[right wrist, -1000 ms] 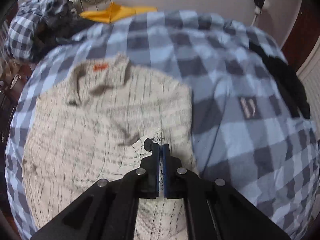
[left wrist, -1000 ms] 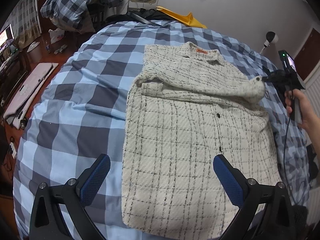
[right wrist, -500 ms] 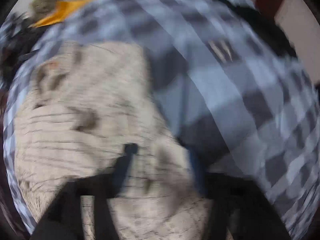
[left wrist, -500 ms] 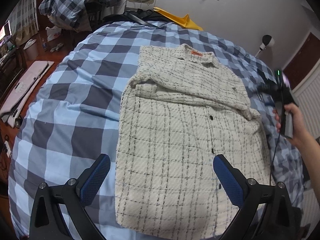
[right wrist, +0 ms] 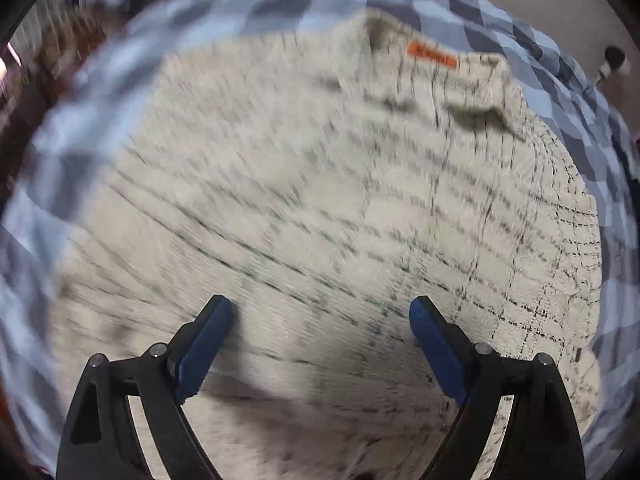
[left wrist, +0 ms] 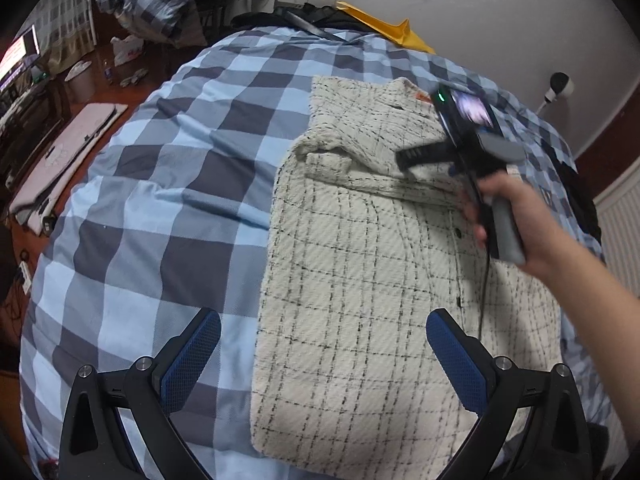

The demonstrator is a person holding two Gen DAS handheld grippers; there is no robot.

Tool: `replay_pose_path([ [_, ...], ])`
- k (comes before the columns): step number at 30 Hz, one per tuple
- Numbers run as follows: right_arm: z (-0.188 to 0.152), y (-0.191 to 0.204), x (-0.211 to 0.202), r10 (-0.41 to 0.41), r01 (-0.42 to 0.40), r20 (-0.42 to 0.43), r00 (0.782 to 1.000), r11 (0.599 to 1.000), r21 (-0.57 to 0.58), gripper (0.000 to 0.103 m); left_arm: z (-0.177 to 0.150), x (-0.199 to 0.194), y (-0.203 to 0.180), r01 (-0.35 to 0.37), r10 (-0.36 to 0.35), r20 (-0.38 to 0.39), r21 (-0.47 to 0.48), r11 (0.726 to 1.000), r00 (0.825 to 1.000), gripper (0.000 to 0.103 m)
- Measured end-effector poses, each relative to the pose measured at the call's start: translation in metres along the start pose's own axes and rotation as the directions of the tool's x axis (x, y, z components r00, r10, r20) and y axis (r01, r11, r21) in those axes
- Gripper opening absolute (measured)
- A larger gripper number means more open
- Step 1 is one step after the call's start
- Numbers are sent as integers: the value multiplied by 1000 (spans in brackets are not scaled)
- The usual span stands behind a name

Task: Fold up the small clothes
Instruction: 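Move both tools down to the shirt hem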

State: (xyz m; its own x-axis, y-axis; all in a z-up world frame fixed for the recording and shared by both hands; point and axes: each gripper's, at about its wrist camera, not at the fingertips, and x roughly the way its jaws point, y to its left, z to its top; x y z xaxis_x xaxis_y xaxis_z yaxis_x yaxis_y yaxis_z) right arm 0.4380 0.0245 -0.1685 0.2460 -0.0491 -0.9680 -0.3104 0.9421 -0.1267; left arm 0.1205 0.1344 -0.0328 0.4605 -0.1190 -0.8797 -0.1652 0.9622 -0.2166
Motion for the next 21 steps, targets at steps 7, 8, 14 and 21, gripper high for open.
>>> replay_pose_path([
  [7,-66,-126,-64,20,-22,20,1000,990,141,89,3,-8,-2,-34,33,19,47,998,999,103],
  [8,-83,-150,-82,44,-48,22,999,982,183,89,2,-9,-3,-50,49,14,71,996,999,103],
  [14,-219,-278,-183,240,-199,-38,970,874,444,89,-13,-28,-5,-173,167,47,226,959,985,103],
  [21,-308,-303,-276,170,-154,3,986,889,432,95,-48,-43,18,-156,156,21,242,958,988,103],
])
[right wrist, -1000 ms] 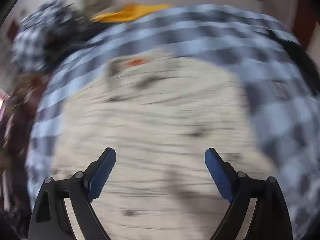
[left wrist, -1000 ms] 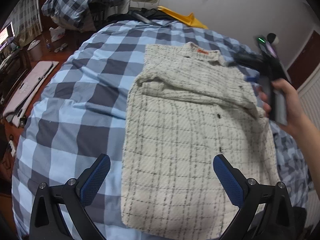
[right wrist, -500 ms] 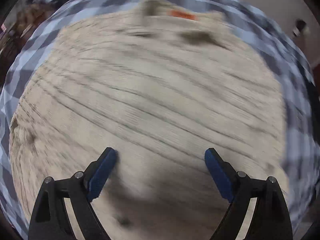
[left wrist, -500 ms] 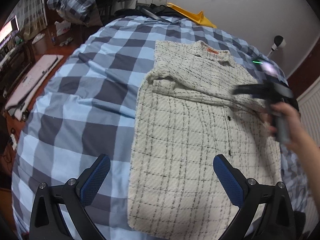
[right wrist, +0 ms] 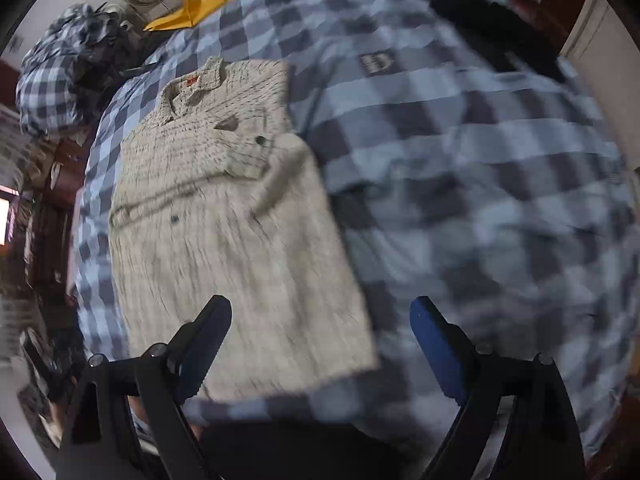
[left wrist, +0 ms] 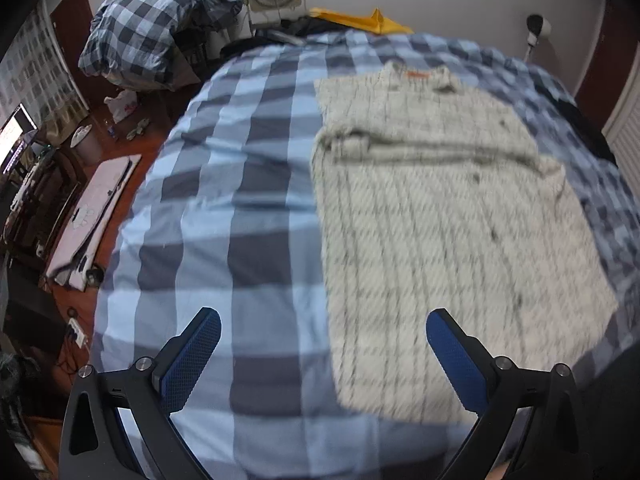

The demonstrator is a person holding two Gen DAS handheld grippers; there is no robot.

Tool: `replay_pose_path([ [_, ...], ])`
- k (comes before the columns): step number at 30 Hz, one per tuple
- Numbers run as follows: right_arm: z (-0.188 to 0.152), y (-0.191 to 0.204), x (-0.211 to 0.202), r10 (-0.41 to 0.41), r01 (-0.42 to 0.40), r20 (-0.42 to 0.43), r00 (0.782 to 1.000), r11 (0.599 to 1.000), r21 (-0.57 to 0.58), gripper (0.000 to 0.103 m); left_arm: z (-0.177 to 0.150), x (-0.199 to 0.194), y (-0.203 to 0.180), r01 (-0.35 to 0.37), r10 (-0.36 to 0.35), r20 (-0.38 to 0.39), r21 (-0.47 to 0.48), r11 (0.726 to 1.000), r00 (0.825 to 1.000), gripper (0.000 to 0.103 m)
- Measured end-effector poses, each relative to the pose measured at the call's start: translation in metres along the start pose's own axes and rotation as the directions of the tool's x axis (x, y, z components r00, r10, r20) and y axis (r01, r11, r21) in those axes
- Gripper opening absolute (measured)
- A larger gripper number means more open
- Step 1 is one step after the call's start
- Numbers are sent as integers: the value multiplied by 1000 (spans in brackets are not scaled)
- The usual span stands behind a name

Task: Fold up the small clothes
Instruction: 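Move both tools down to the shirt hem, then grasp the shirt hem with the left tool while the right tool grasps it too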

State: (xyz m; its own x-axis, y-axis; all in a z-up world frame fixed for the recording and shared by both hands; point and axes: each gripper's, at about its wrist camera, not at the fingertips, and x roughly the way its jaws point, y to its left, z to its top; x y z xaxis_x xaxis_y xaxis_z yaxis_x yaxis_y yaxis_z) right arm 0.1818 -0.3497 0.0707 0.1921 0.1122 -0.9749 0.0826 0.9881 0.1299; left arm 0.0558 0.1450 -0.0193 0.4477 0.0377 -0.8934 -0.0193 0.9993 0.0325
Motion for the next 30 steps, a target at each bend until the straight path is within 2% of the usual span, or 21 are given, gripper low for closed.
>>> replay_pose_path([
  [1,-12,-3,2,-1,1,9,1000,1000,1,102,-7,6,2,-2,2,-30,7,1000,1000,103],
  [2,-18,-7,10,-4,4,7,1000,1000,0,102,-15,14,3,-2,3,-69,19,1000,998,103],
  [4,-24,-9,49,-21,20,-51,998,1000,-16,102,-23,28,3,17,-13,-132,28,999,991,103],
  [6,-26,-13,89,-16,12,-132,991,999,-33,102,-30,46,3,46,-41,-206,19,999,978,103],
  [9,-32,-14,150,-38,16,-247,968,995,-93,102,-40,68,1,55,-47,-288,19,998,957,103],
  [11,-32,-23,183,-41,16,-313,949,996,-82,102,-45,81,-1,56,-44,-329,27,998,943,103],
  [14,-28,-40,222,56,-54,-381,923,998,18,102,-47,98,-3,86,-76,-375,9,996,924,103],
  [17,-22,-49,237,165,-141,-400,902,986,89,102,-48,118,-6,99,-102,-424,-29,995,900,103],
  [20,-17,-54,253,197,-160,-423,884,980,122,102,-51,134,-11,90,-96,-472,-35,995,877,103],
  [22,-15,-53,259,212,-179,-433,876,977,118,100,-50,141,-12,106,-119,-481,-54,993,869,102],
  [23,-12,-50,262,213,-186,-439,873,977,105,89,-49,143,-12,125,-142,-477,-67,990,867,97],
  [24,-13,-47,263,200,-178,-445,873,980,93,81,-48,145,-12,142,-162,-472,-78,987,867,87],
  [25,-14,-44,266,176,-159,-455,873,984,74,64,-48,148,-10,148,-170,-471,-83,986,866,78],
  [26,-12,-40,269,135,-129,-468,874,991,46,48,-49,149,-10,154,-178,-476,-89,984,861,58],
  [27,-12,-38,269,115,-114,-469,876,993,30,42,-49,149,-10,165,-191,-482,-97,982,855,44],
  [28,-12,-35,267,101,-104,-463,881,994,17,31,-51,149,-10,181,-208,-489,-101,978,847,40],
  [29,-10,-33,265,89,-97,-451,888,995,4,15,-51,148,-11,197,-218,-489,-94,976,845,28],
  [30,-8,-30,261,80,-93,-434,898,996,-9,9,-53,146,-13,211,-229,-485,-92,973,844,19],
])
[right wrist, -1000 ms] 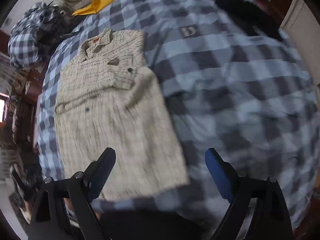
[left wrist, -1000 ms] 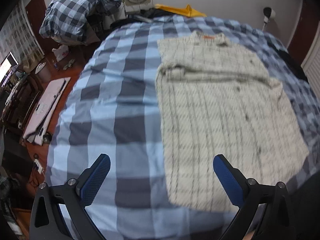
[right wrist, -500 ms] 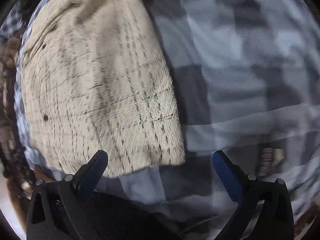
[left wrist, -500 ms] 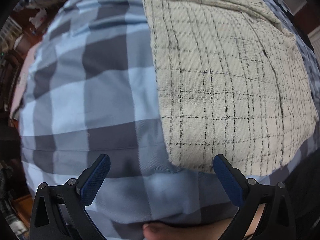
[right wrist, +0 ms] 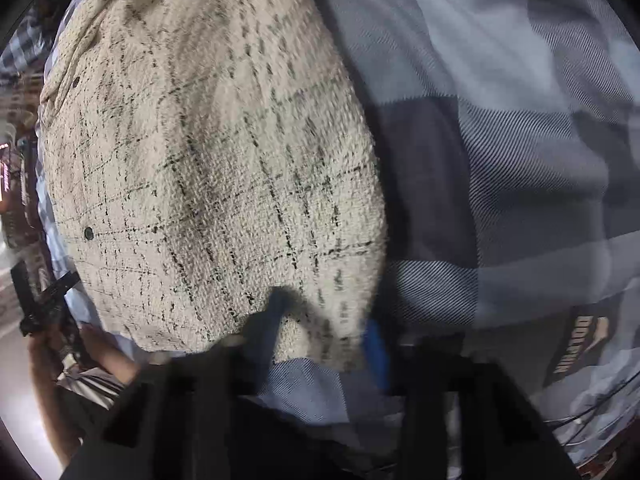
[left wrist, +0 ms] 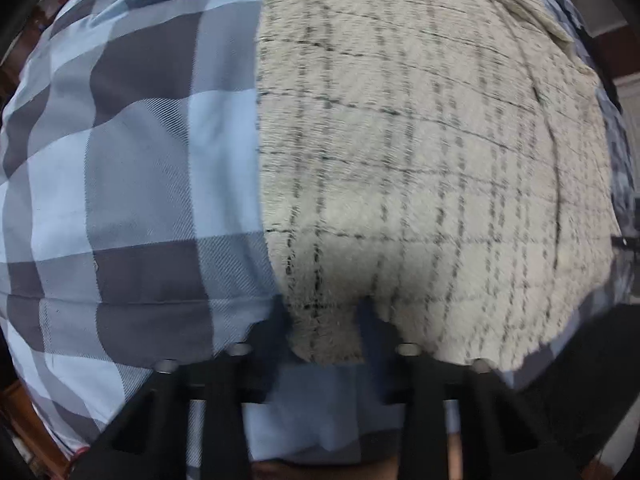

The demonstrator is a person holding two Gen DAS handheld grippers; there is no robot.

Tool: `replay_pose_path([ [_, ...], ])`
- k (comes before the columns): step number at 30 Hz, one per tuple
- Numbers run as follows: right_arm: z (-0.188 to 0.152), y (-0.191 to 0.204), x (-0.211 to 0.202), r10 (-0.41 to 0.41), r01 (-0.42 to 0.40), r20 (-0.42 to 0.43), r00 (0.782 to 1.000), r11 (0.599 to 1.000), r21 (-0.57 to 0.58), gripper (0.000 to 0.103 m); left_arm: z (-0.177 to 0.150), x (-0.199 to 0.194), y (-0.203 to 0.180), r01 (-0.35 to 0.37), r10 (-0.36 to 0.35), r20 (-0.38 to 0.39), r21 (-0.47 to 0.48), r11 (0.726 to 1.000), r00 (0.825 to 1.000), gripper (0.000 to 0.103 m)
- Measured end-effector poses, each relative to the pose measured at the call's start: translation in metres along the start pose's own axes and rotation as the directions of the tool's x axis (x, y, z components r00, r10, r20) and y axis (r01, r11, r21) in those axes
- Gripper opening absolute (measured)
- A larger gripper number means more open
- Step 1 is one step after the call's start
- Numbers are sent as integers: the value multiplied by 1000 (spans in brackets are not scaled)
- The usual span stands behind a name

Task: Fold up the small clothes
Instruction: 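Grasp the shirt hem with the left tool while the right tool grasps it too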

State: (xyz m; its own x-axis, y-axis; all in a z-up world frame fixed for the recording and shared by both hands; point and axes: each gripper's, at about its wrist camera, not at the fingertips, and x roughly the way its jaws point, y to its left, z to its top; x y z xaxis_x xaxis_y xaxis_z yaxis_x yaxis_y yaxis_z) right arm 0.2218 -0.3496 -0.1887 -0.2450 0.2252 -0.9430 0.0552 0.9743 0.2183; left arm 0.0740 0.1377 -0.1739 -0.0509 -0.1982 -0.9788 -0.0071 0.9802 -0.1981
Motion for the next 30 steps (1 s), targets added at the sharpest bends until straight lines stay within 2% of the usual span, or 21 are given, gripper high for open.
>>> replay_pose_path([
  [3,-3,9,-17,22,-20,67,997,999,-28,5,-10,-10,-4,73,-73,15,-1,997,997,7],
  [5,-8,12,-26,72,-69,106,992,997,-32,4,-16,-20,-13,119,-119,41,0,993,992,5],
  [7,-15,17,-40,131,-129,146,981,991,-23,4,-21,-34,-14,183,-181,89,-20,983,979,5],
  [8,-21,17,-47,177,-176,174,969,984,-19,3,-24,-44,-11,227,-219,129,-46,973,967,5],
  [10,-37,17,-61,329,-337,221,918,941,2,3,-31,-67,-5,327,-303,217,-82,941,928,4],
  [11,-45,16,-68,401,-414,244,883,910,0,3,-33,-77,-3,382,-350,259,-86,920,900,4],
  [12,-53,12,-76,451,-470,275,849,883,4,3,-39,-95,0,466,-420,322,-78,881,849,4],
  [13,-60,11,-82,486,-511,295,823,859,10,3,-41,-105,3,514,-460,362,-64,855,811,4],
  [14,-66,8,-89,519,-551,318,794,835,13,3,-45,-115,5,537,-478,388,-53,842,788,4],
  [15,-75,6,-96,545,-586,348,763,810,16,3,-51,-130,5,566,-499,424,-40,823,755,4],
  [17,-88,4,-111,599,-645,383,703,764,-10,3,-59,-152,10,598,-516,462,-38,801,721,3],
  [19,-101,10,-120,612,-655,404,680,754,-41,3,-66,-169,12,622,-529,494,-30,782,690,3],
  [21,-112,17,-127,645,-684,417,641,726,-71,3,-73,-188,21,675,-566,531,-16,738,631,3],
  [22,-115,19,-130,659,-697,426,620,712,-86,2,-78,-199,26,702,-587,551,4,712,593,3],
  [23,-121,19,-137,677,-716,434,594,691,-100,2,-84,-210,32,714,-596,563,16,700,572,3],
  [24,-124,16,-143,693,-726,433,577,677,-116,2,-87,-217,32,719,-603,571,31,694,557,3],
  [25,-128,16,-147,701,-732,439,562,669,-132,2,-90,-223,31,717,-605,575,45,696,551,3],
  [27,-138,19,-151,711,-728,440,548,665,-169,2,-108,-234,30,719,-611,579,60,693,540,3],
  [30,-165,14,-159,740,-746,430,518,636,-197,2,-144,-243,31,748,-632,594,76,660,497,3],
])
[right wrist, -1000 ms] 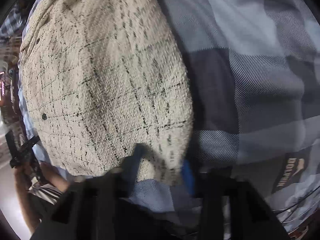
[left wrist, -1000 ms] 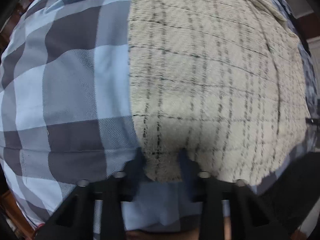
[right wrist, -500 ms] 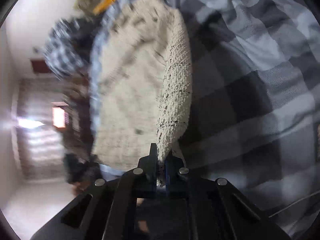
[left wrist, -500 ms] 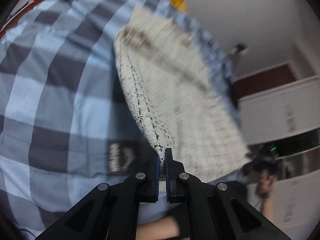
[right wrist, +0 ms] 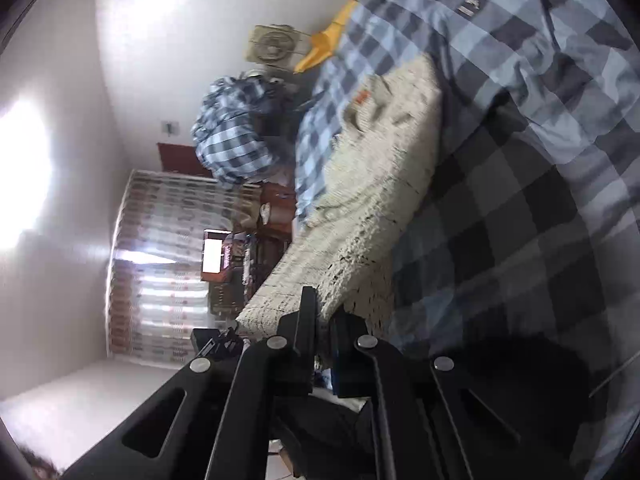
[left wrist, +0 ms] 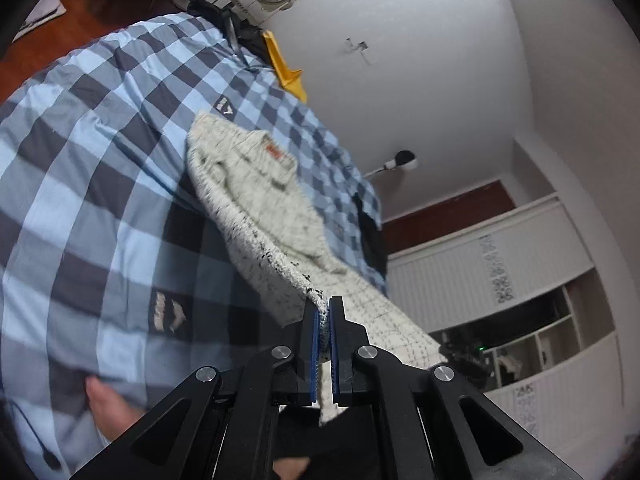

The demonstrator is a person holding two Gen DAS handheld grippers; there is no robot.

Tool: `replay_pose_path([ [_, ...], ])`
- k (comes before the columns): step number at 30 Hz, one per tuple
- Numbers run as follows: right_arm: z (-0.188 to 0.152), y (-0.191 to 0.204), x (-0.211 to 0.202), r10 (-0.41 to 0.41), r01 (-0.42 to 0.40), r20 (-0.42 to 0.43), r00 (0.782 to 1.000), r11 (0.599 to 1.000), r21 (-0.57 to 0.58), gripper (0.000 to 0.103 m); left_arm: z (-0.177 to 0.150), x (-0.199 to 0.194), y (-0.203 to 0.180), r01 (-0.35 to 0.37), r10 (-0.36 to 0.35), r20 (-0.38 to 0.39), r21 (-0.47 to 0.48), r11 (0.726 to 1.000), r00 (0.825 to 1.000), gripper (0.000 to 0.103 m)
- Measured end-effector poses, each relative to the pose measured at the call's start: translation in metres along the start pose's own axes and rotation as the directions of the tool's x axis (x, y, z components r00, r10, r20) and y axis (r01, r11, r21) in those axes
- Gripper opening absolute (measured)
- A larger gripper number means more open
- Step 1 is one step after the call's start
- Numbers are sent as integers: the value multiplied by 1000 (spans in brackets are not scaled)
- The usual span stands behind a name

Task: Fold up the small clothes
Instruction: 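Grasp the shirt hem with the left tool while the right tool grasps it too, then lift the hem and fold it toward the collar with both tools, then release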

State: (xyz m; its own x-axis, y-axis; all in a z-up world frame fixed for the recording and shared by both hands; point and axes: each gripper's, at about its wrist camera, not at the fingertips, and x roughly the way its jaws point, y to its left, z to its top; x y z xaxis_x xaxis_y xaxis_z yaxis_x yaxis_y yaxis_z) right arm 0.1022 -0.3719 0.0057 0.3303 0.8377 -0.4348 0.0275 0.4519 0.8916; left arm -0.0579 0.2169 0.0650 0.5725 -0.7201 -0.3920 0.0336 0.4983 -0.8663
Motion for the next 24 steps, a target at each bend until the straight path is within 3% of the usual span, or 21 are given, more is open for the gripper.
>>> replay_pose_path([
  [3,-22,7,-21,40,-40,9,999,999,-11,2,-29,-33,-9,45,-45,41,-6,999,998,3],
  [7,-43,34,-50,61,-59,36,997,997,-59,2,-71,-71,-23,50,-49,109,-6,999,993,3],
  [10,-43,52,-53,73,-65,74,995,992,-104,2,-97,-80,-46,-95,85,175,52,994,981,3],
  [13,-24,54,-42,59,-47,110,992,993,-105,2,-90,-66,-55,-157,140,203,73,985,969,3],
  [16,15,40,-23,18,-12,135,991,999,-40,2,-45,-39,-40,-181,170,191,40,983,967,3],
  [19,66,21,7,-41,38,122,992,999,34,2,22,-3,-12,-208,210,178,-29,978,961,3],
  [21,105,8,27,-91,82,116,989,993,85,2,70,27,8,-260,269,194,-73,963,943,3],
  [24,167,-2,52,-165,148,133,977,981,127,2,149,92,35,-292,307,167,-107,950,937,3],
])
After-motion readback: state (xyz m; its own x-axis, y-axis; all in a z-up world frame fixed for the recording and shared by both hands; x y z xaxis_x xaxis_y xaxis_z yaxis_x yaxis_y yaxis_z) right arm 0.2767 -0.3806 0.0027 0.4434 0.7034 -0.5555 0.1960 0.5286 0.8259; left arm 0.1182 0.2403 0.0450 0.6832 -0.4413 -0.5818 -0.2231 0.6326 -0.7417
